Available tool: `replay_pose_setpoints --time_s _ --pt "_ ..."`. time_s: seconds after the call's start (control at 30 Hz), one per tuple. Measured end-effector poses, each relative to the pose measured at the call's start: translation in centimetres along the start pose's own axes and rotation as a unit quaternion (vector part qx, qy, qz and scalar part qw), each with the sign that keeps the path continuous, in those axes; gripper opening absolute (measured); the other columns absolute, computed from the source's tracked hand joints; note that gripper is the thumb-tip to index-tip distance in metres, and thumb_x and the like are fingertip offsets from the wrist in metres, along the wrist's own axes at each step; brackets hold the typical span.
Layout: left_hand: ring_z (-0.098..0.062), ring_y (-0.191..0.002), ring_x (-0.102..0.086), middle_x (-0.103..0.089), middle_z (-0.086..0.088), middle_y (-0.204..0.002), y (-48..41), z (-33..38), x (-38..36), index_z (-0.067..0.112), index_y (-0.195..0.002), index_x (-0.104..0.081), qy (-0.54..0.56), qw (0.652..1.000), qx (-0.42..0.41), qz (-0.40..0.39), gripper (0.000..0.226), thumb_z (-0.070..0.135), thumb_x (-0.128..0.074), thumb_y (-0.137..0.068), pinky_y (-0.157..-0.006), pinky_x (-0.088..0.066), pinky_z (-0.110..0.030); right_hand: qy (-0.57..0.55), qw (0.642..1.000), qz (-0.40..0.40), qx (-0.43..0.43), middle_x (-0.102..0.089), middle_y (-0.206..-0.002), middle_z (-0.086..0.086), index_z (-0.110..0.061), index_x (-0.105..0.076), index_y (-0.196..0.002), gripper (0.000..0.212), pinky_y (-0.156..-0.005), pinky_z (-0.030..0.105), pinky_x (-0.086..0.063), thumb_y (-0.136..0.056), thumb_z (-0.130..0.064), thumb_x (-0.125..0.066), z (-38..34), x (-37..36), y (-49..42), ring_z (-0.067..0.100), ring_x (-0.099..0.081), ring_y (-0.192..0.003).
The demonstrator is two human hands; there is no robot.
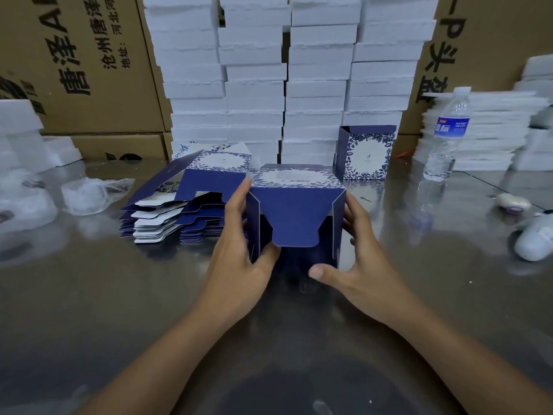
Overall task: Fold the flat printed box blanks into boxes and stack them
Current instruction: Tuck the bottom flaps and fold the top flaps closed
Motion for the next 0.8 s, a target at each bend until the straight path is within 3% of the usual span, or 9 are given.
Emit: replay_pose_setpoints --time_s 0.1,0.2,0.27,0.33,0.43,0.57,0.67,0.73,0.8 --pt "0.014 -0.125 -0.039 -0.039 0.049 -0.124 0.0 0.1 -0.1 0.064 -0.131 -0.015 0.036 0.999 0.008 -0.017 0.074 0.057 -0.064 -0.076 -0.098 -0.04 -0.014 -0.032 0.999 0.017 0.002 -0.034 -0.137 -0.037 -0.045 -0.019 -0.138 0.08 -0.099 0.005 -0.031 -0.071 -0.082 -0.044 0.0 0.1 0.0 -0.009 -0.035 -0.129" --pt "0.008 -0.121 -0.046 -0.047 0.039 -0.122 -0.1 0.0 0.0 0.059 -0.125 -0.028 0.086 0.996 0.028 -0.005 0.064 0.068 -0.062 -0.07 -0.088 -0.041 -0.006 -0.043 0.996 0.072 -0.022 -0.05 -0.126 -0.024 -0.046 -0.036 -0.123 0.055 -0.099 0.02 -0.04 -0.078 -0.078 -0.033 0.6 0.5 -0.1 -0.002 -0.049 -0.12" --pt "0.003 -0.115 -0.052 -0.053 0.03 -0.118 -0.1 0.0 0.0 0.054 -0.117 -0.038 0.111 0.993 0.037 0.006 0.06 0.077 -0.06 -0.066 -0.086 -0.043 -0.009 -0.024 0.993 0.11 -0.039 -0.057 -0.109 -0.025 -0.043 -0.042 -0.108 0.044 -0.091 0.02 -0.043 -0.077 -0.073 -0.038 1.0 0.7 -0.2 -0.003 -0.055 -0.107" --pt "-0.005 -0.11 -0.057 -0.057 0.024 -0.112 -0.1 -0.2 0.1 0.051 -0.109 -0.045 0.137 0.989 0.042 0.023 0.056 0.078 -0.062 -0.063 -0.09 -0.048 -0.023 0.002 0.991 0.128 -0.042 -0.058 -0.096 -0.029 -0.037 -0.044 -0.095 0.037 -0.081 0.012 -0.042 -0.075 -0.069 -0.044 1.1 0.7 -0.2 -0.007 -0.056 -0.096" --pt "-0.013 -0.113 -0.057 -0.059 0.017 -0.114 -0.1 -0.2 0.4 0.047 -0.109 -0.048 0.143 0.988 0.05 0.032 0.054 0.076 -0.061 -0.065 -0.099 -0.045 -0.043 0.036 0.99 0.135 -0.032 -0.056 -0.081 -0.021 -0.029 -0.046 -0.081 0.035 -0.071 0.014 -0.042 -0.078 -0.064 -0.047 1.2 0.6 -0.2 0.001 -0.056 -0.082" --pt "-0.013 -0.124 -0.049 -0.054 0.01 -0.128 0.1 0.2 0.5 0.045 -0.122 -0.046 0.112 0.992 0.061 0.012 0.059 0.072 -0.057 -0.07 -0.104 -0.041 -0.043 0.078 0.988 0.13 -0.029 -0.049 -0.065 -0.015 -0.024 -0.04 -0.068 0.036 -0.057 0.021 -0.035 -0.088 -0.053 -0.043 0.9 0.4 -0.3 0.005 -0.044 -0.062" --pt "-0.01 -0.123 -0.05 -0.054 0.009 -0.128 0.3 0.6 0.3 0.045 -0.12 -0.047 0.104 0.993 0.059 0.004 0.052 0.065 -0.055 -0.073 -0.101 -0.043 -0.038 0.126 0.983 0.129 -0.018 -0.049 -0.061 -0.003 -0.013 -0.045 -0.075 0.044 -0.055 0.039 -0.036 -0.093 -0.052 -0.035 0.2 0.6 -0.2 0.016 -0.04 -0.057" --pt "-0.008 -0.122 -0.051 -0.055 0.01 -0.127 0.5 0.7 0.1 0.047 -0.118 -0.048 0.113 0.992 0.062 0.001 0.05 0.066 -0.055 -0.071 -0.099 -0.043 -0.032 0.188 0.972 0.143 -0.01 -0.052 -0.06 0.004 -0.008 -0.051 -0.082 0.052 -0.052 0.042 -0.036 -0.089 -0.053 -0.027 -0.2 1.0 -0.1 0.022 -0.042 -0.055" --pt "0.0 -0.117 -0.051 -0.054 0.016 -0.122 0.7 0.8 -0.1 0.05 -0.117 -0.048 0.118 0.991 0.068 0.002 0.051 0.068 -0.054 -0.069 -0.092 -0.042 -0.017 0.234 0.96 0.152 -0.007 -0.053 -0.06 0.003 -0.007 -0.054 -0.085 0.058 -0.051 0.041 -0.037 -0.087 -0.054 -0.021 -0.7 1.3 -0.1 0.023 -0.043 -0.054"
Point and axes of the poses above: each hand's wrist, its own y-axis away from the middle knuckle, its own x-axis out of the back of the hand, z = x × y, the point moved 2 cm from there along -y, towards the middle knuckle
